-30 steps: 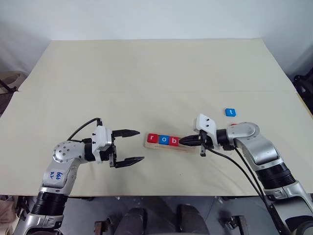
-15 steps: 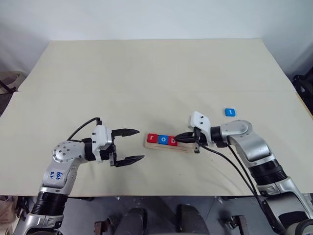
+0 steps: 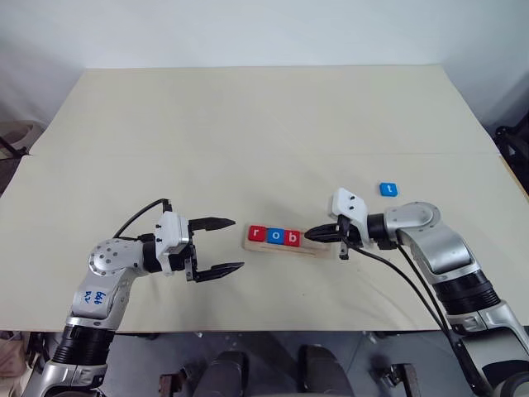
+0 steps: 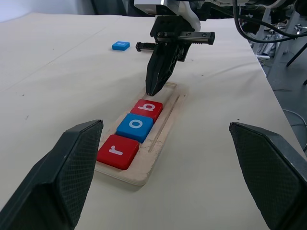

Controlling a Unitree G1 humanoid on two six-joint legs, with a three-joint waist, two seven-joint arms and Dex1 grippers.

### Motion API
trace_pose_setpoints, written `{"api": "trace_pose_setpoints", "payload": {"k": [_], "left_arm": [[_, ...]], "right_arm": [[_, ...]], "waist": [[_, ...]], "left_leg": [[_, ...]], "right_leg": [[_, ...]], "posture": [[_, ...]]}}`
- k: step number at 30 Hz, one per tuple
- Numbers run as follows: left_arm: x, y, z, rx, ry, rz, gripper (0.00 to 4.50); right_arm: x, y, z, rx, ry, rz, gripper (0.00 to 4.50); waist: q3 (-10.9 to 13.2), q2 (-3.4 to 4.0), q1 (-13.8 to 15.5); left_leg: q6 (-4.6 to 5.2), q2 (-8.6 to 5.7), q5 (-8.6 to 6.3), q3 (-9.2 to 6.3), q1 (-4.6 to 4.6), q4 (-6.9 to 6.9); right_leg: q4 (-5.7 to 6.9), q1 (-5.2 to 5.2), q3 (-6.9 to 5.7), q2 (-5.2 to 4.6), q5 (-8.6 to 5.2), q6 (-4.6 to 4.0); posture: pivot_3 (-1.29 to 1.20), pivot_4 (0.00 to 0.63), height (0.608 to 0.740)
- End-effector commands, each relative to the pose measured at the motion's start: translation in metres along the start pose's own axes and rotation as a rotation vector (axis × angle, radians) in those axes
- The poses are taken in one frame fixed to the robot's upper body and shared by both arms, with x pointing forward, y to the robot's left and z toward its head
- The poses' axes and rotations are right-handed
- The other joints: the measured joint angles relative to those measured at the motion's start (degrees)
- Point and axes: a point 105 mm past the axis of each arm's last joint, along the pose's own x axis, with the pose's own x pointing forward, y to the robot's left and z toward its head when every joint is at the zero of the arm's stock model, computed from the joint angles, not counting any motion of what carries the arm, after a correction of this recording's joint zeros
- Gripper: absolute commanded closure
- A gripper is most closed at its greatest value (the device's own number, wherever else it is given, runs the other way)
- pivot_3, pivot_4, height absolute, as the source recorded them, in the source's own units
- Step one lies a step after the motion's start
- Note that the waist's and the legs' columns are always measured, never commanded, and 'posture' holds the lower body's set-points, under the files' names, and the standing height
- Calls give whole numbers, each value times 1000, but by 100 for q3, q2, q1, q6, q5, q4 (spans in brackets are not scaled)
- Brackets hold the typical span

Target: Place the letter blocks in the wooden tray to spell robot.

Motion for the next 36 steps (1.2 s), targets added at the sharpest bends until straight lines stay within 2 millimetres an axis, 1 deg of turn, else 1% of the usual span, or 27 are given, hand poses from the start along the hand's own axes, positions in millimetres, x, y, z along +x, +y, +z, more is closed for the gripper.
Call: {"api": "trace_pose_setpoints", "payload": {"k": [1,9,13,18,20,23,25,27,29,31,36], "left_arm": [[2,0,10,41,-21,-11,0],[1,0,10,40,-20,-7,0],[1,-1,10,38,-21,-3,0],[1,-3,10,34,-22,0,0],[1,-3,9,33,-21,-3,0],[1,-1,9,33,-21,-6,0],[2,0,8,33,-20,-11,0],[2,2,7,32,-18,-16,0],[2,2,7,30,-17,-21,0],[1,5,5,27,-16,-21,0],[0,10,2,17,-15,-19,0]], "right_arm": [[9,5,9,-18,-32,23,4466],[20,10,15,-23,-53,52,4466],[20,9,16,-27,-54,54,4466],[4,7,16,-47,-51,35,4466],[-10,3,22,-63,-97,-5,4466],[-34,-4,24,-27,-165,-95,4466],[-51,-6,16,1,-183,-161,4090],[-70,-6,1,24,-173,-233,3574],[-84,-3,-7,39,-191,-288,2844],[-106,3,-19,75,-214,-369,2236],[-146,25,-41,98,-236,-559,466]], "waist": [[0,0,1],[0,0,5],[0,0,2],[0,0,7],[0,0,13],[0,0,33],[0,0,50],[0,0,74],[0,-1,84],[0,0,103],[0,0,131]], "left_leg": [[0,0,0,0,0,0],[0,-2,0,0,0,0],[0,-2,0,0,0,0],[0,-2,0,0,0,0],[0,-2,0,0,0,0],[1,-3,0,-2,-1,0],[1,-4,0,-2,-1,0],[1,-4,-1,-4,-1,0],[3,-4,-1,-2,-1,0],[3,-4,-1,0,-1,0],[3,-2,-1,4,0,-1]], "right_leg": [[0,0,0,0,0,0],[0,1,0,-2,0,0],[0,0,0,-1,0,0],[0,0,0,-2,0,0],[0,0,0,-2,0,0],[-2,2,0,-3,0,0],[-4,4,-1,-4,0,0],[-5,6,-3,-4,0,0],[-6,7,-2,-4,0,0],[-7,6,-1,-4,0,0],[-5,8,0,0,0,0]], "posture": [[0,150,740],[0,150,740],[0,150,740],[0,150,740],[0,150,740],[0,150,740],[0,150,740],[0,150,740],[0,150,740],[0,150,740],[0,150,740]]}}
